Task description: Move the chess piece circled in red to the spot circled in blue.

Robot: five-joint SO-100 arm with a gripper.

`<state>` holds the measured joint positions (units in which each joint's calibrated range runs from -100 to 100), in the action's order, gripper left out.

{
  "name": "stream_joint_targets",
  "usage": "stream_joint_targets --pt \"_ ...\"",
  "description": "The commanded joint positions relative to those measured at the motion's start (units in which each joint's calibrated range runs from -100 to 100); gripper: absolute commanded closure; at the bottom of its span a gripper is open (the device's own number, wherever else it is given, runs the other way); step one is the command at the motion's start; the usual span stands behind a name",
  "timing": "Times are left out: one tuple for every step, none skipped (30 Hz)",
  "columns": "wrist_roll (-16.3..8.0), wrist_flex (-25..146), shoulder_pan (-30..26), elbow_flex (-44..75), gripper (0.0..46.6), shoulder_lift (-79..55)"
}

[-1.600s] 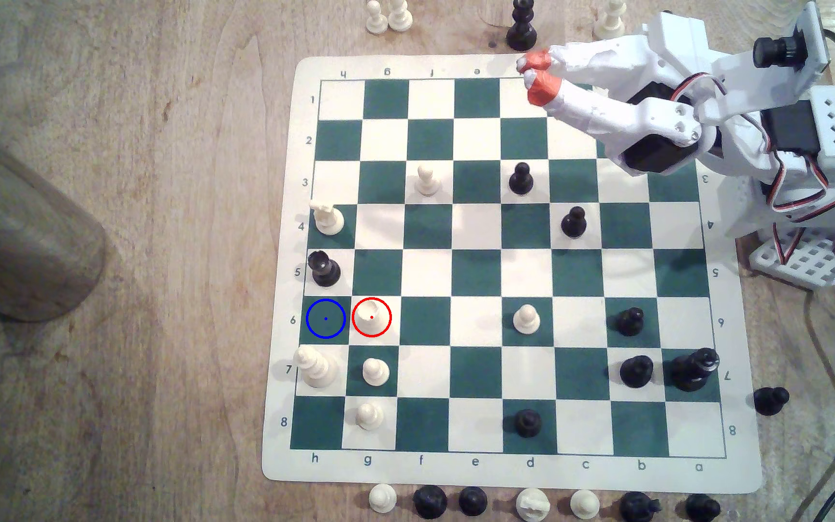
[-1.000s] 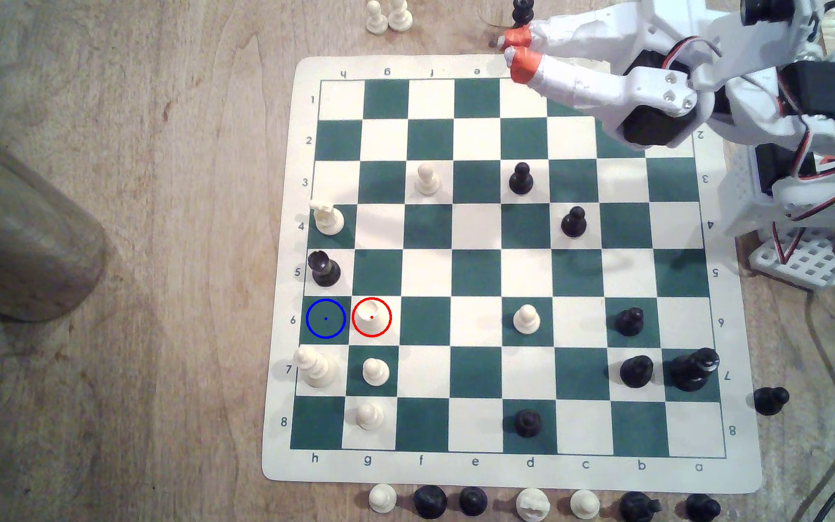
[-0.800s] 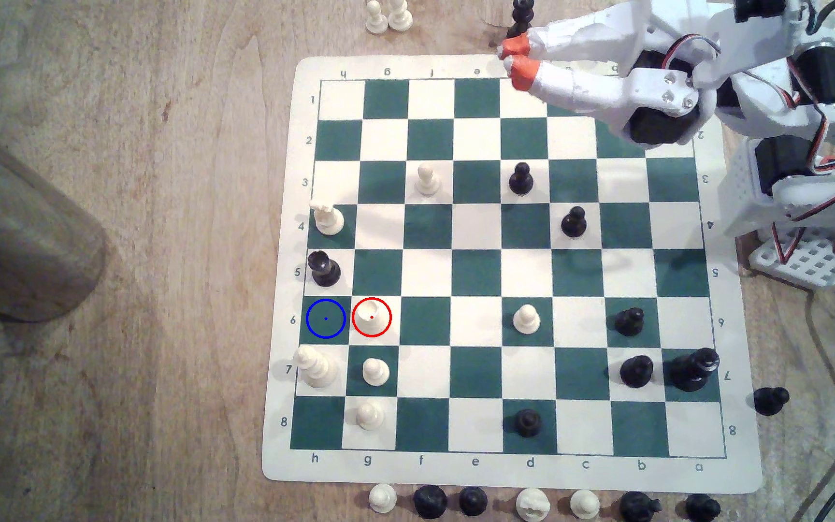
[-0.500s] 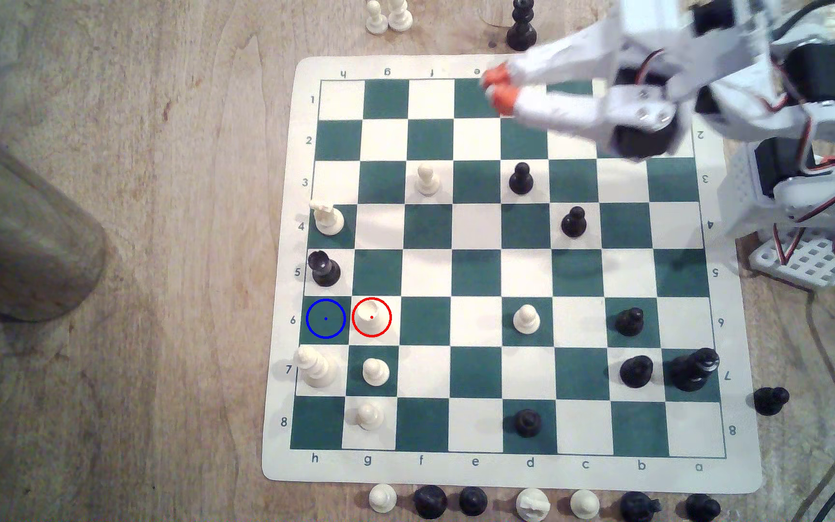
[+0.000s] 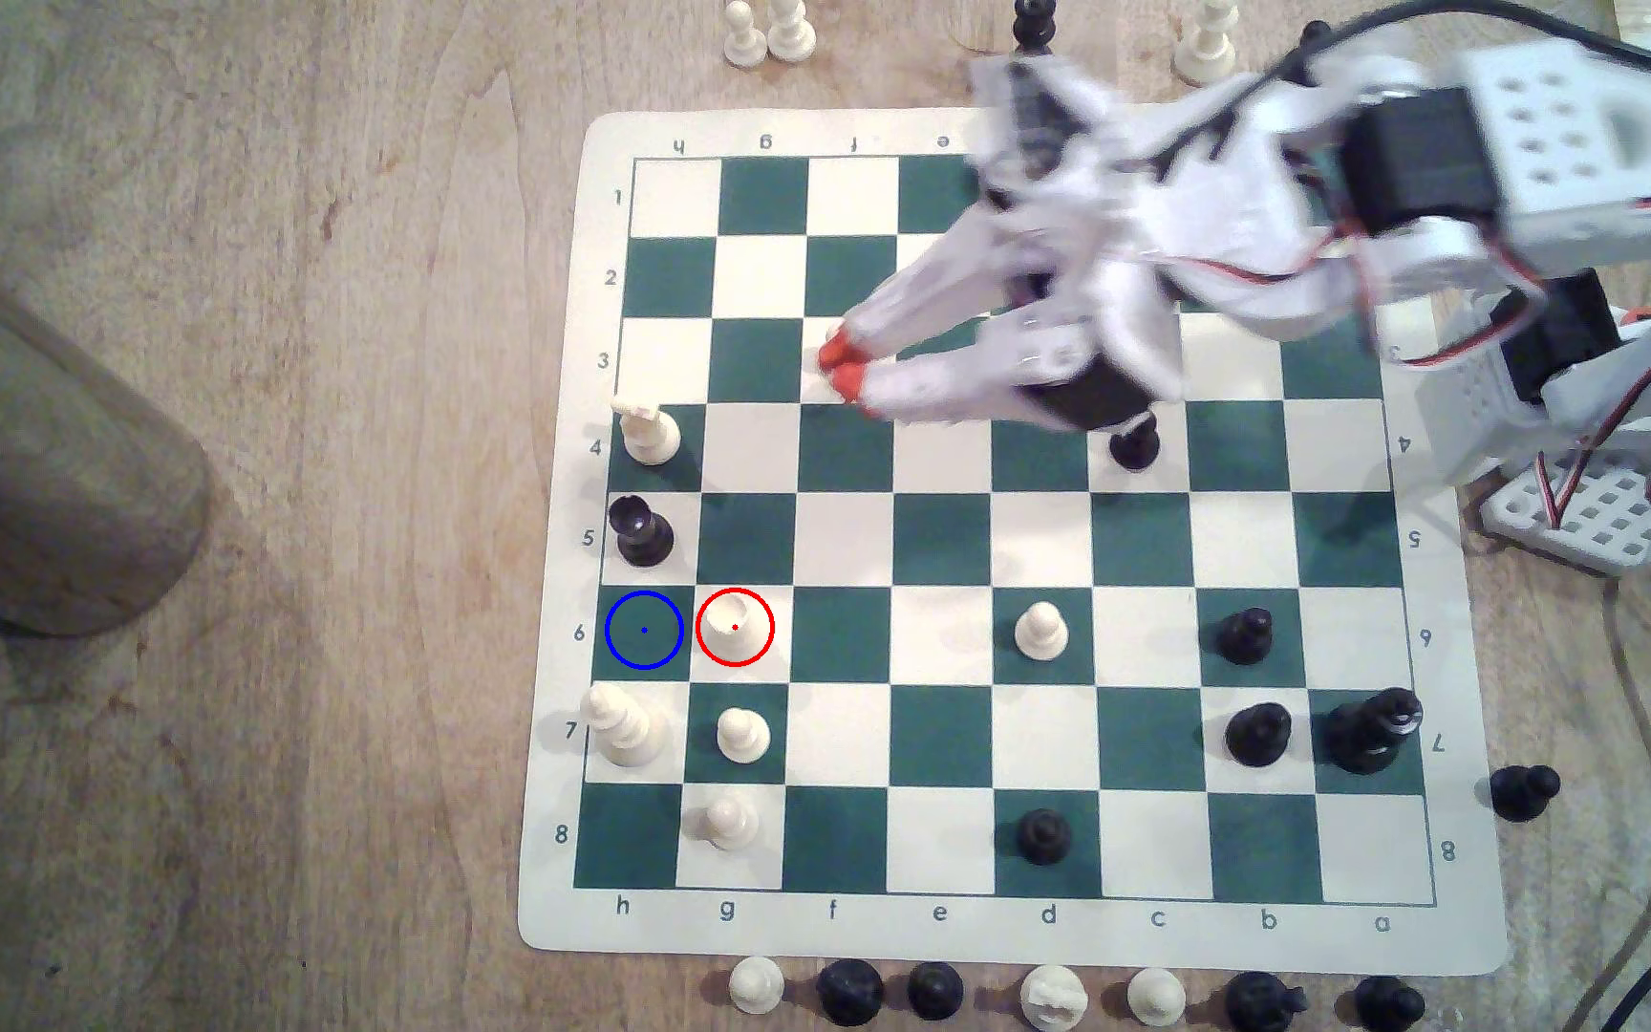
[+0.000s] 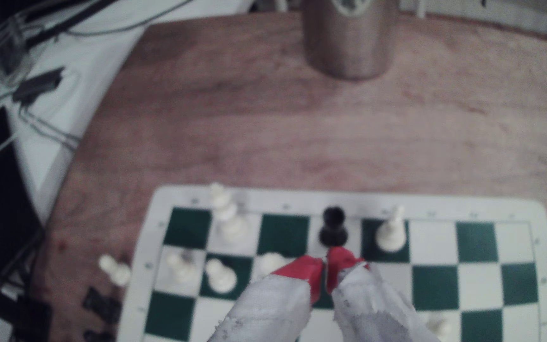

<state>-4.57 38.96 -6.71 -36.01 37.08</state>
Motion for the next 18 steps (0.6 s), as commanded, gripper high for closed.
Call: stream_joint_targets --pt "-2.83 7.56 -1.78 16.7 46.2 -8.72" --pt "-2.98 8.05 -2.01 17.88 46.1 -10.34" --pt "-3.91 9.77 -2.09 21.06 46.1 -13.22" --pt "-4.2 10.34 -1.93 22.6 46.1 -15.09" --pt "-4.3 10.59 -1.85 23.78 45.8 -16.7" --pt "-4.64 10.75 -1.78 24.95 45.5 -18.4" --pt "-5.13 11.65 -1.7 27.95 44.6 -22.39" --pt "-5.47 11.81 -1.7 29.03 43.9 -23.83" --pt "-5.86 11.81 -1.7 30.21 42.4 -25.62" --pt "-6.15 11.81 -1.7 31.21 41.0 -27.14" --pt "-6.69 11.4 -1.7 32.39 39.2 -29.52" --pt "-6.94 10.83 -1.7 32.48 38.7 -30.37" --pt "-7.03 10.42 -1.85 32.48 38.5 -30.88" --pt "-7.03 10.18 -2.01 32.57 38.4 -31.56" --pt "-7.03 9.85 -2.17 32.57 38.4 -32.15" --pt "-7.23 9.11 -2.4 33.02 38.3 -33.77" --pt "-7.33 8.54 -2.48 33.29 38.1 -34.78" --pt "-7.42 8.13 -2.56 33.66 37.8 -35.72"
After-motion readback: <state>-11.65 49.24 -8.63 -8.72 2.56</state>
